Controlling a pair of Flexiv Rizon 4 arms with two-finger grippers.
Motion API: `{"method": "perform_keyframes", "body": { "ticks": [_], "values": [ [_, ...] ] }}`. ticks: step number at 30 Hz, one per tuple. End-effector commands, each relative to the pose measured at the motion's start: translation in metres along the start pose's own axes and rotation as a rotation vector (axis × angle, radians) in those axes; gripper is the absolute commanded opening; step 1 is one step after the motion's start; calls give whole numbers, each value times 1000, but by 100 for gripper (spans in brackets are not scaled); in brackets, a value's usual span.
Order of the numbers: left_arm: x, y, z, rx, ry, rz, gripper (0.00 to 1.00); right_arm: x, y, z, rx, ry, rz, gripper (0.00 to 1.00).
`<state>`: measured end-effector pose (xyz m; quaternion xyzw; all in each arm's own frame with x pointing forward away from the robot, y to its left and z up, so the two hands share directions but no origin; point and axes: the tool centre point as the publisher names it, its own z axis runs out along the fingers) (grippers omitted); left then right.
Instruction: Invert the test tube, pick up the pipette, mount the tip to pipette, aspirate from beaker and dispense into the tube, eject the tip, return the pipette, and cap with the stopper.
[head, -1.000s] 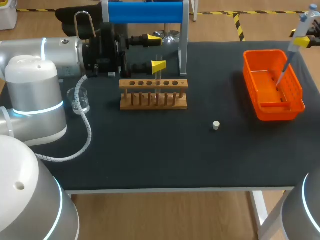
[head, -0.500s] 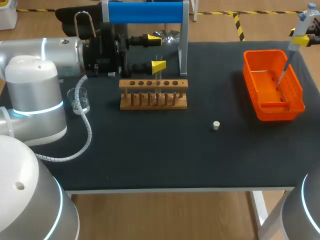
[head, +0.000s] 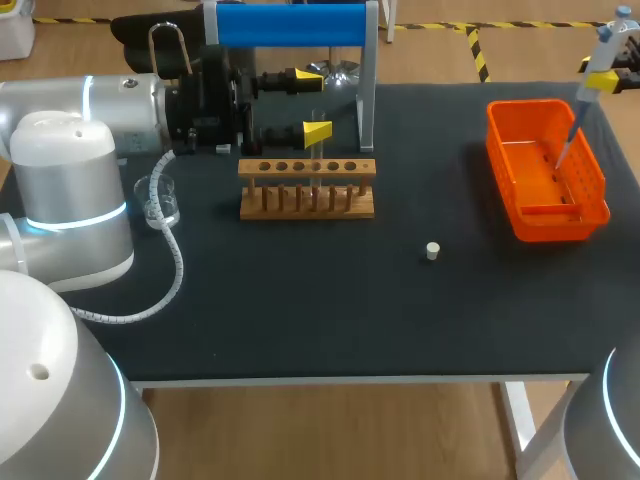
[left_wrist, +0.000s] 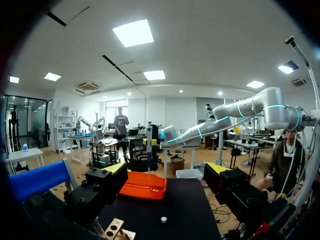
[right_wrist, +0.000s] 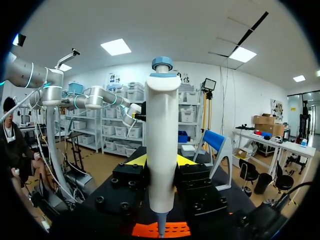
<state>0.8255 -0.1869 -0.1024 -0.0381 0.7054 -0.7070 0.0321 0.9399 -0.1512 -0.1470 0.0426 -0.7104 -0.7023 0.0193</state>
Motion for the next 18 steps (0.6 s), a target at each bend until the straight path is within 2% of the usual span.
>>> {"method": "perform_keyframes", "body": {
  "ticks": [1,5,9,18],
  "values": [
    [1,0,1,1,-3,1,100,1,1,0,4,-2,0,0],
    [0,-2,7,-10,-23,5,100,1,1,0,4,-2,0,0],
    [-1,-11,27,-12,-45,23,100,1,1,0,4,-2,0,0],
    [-8,-36,115,-57,-33,38,100,1,1,0,4,-2,0,0]
  ]
}}
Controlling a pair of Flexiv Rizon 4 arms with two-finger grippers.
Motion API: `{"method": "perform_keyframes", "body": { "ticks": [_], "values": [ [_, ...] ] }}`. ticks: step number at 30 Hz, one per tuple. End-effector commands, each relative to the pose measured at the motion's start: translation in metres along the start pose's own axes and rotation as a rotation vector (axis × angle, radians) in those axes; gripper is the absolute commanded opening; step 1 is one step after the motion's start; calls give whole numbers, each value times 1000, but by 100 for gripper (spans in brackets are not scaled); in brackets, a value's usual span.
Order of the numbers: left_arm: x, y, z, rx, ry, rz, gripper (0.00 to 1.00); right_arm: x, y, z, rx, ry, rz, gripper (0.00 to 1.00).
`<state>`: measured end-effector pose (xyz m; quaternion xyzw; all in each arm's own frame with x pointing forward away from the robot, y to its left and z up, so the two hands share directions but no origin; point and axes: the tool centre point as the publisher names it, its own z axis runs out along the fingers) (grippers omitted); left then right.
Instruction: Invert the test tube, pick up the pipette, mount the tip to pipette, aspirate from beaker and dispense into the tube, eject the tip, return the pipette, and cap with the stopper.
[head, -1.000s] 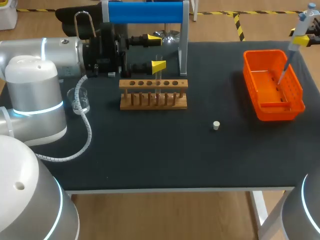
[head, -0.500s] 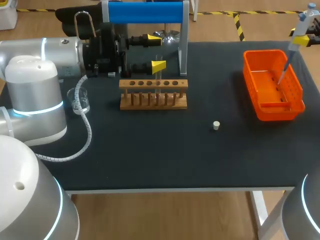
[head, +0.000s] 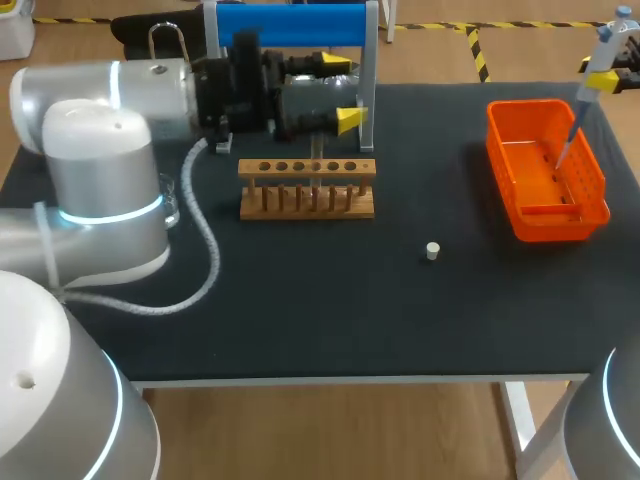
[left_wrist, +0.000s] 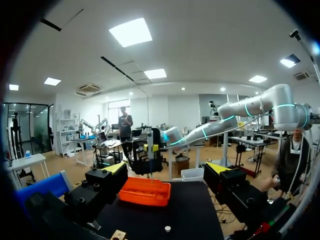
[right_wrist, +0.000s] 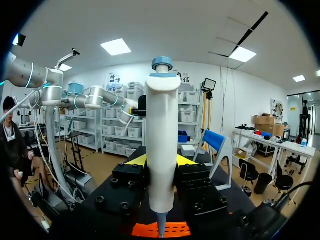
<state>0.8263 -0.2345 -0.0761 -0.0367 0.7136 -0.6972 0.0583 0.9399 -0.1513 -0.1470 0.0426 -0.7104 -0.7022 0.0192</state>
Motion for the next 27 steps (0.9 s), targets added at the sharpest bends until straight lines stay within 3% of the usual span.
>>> {"method": "perform_keyframes", "body": {
  "ticks": [1,13,20,21,22,23,27],
  "values": [
    [-11,-14,80,-34,3,-3,100,1,1,0,4,-2,0,0],
    [-35,-25,201,-58,77,-57,100,1,1,0,4,-2,0,0],
    [-35,-25,201,-58,77,-57,100,1,1,0,4,-2,0,0],
    [-35,-25,201,-58,77,-57,55,1,1,0,4,-2,0,0],
    [-35,-25,201,-58,77,-57,36,1,1,0,4,-2,0,0],
    [-35,-25,201,-58,77,-57,0,1,1,0,4,-2,0,0],
    [-35,-25,201,-58,77,-57,0,1,1,0,4,-2,0,0]
  ]
}}
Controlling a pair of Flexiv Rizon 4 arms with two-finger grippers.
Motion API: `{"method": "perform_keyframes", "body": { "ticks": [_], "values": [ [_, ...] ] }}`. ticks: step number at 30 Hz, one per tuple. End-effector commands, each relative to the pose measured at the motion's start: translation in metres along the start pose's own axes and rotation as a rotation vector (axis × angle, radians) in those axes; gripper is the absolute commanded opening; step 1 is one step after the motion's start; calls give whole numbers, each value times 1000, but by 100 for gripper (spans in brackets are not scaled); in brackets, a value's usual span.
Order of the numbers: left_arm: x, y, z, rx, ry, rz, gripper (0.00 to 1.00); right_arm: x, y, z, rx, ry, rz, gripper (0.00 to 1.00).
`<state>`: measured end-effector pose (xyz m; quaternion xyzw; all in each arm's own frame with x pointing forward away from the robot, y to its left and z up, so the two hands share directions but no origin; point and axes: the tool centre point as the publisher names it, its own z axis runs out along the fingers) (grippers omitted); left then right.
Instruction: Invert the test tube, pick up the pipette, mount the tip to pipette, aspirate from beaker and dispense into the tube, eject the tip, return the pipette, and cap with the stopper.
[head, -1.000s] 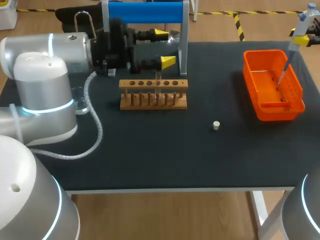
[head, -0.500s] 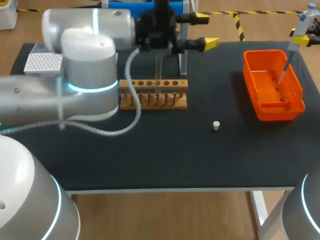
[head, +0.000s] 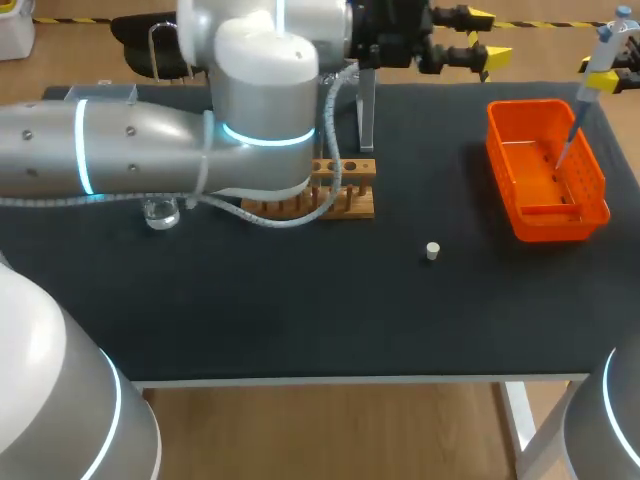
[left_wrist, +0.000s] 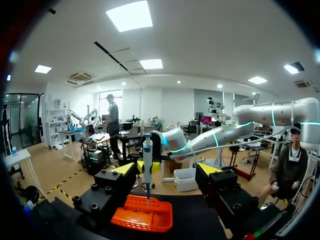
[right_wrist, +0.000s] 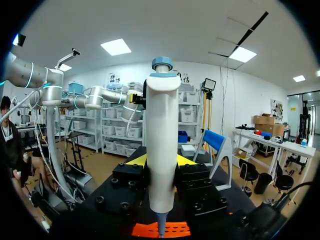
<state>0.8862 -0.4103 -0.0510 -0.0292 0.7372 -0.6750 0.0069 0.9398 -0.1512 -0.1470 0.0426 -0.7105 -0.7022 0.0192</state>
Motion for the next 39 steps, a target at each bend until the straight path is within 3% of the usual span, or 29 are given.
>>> {"method": "perform_keyframes", "body": {
  "ticks": [1,18,30,39],
  "values": [
    [0,2,19,10,-8,0,0,1,1,0,4,-2,0,0],
    [0,2,19,10,-8,0,0,1,1,0,4,-2,0,0],
    [-9,-5,70,57,21,58,0,1,1,0,4,-2,0,0],
    [-10,-9,94,91,-23,76,0,1,1,0,4,-2,0,0]
  ]
}}
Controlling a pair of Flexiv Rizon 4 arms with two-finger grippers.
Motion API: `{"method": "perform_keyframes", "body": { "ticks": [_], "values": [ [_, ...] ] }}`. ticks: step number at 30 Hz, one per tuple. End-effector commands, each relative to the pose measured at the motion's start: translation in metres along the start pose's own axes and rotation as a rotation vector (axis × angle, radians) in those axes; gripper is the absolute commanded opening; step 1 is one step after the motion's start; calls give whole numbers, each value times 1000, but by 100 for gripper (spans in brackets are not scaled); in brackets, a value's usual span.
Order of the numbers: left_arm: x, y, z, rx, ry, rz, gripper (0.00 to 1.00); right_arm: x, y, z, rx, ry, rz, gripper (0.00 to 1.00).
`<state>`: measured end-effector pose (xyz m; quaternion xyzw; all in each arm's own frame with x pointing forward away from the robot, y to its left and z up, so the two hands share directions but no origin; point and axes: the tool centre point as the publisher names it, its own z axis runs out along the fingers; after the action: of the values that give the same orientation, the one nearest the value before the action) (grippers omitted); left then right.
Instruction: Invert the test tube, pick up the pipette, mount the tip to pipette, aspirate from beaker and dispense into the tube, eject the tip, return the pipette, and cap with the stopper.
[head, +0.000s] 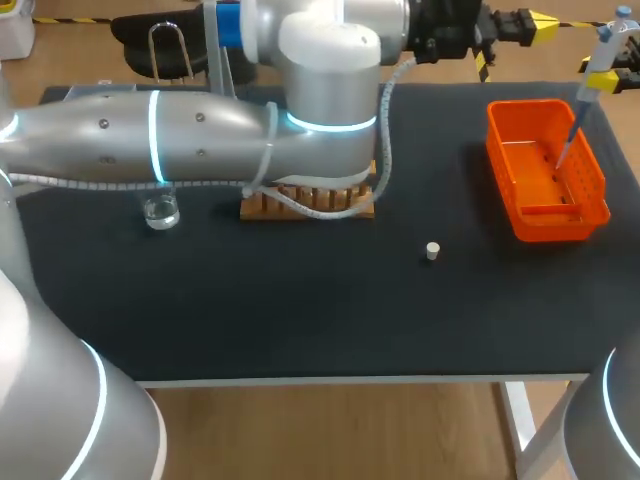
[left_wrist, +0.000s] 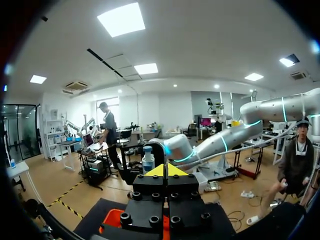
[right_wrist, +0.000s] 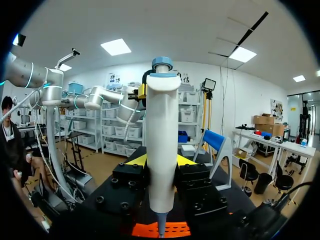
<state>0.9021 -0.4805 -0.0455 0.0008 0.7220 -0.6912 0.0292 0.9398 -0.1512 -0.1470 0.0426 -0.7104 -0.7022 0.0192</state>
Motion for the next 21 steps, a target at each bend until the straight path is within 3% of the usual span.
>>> {"method": "perform_keyframes", "body": {
  "ticks": [1,21],
  "values": [
    [2,3,26,44,-33,4,0,1,1,0,4,-2,0,0],
    [-7,9,65,79,-55,10,0,1,1,0,4,-2,0,0]
  ]
}}
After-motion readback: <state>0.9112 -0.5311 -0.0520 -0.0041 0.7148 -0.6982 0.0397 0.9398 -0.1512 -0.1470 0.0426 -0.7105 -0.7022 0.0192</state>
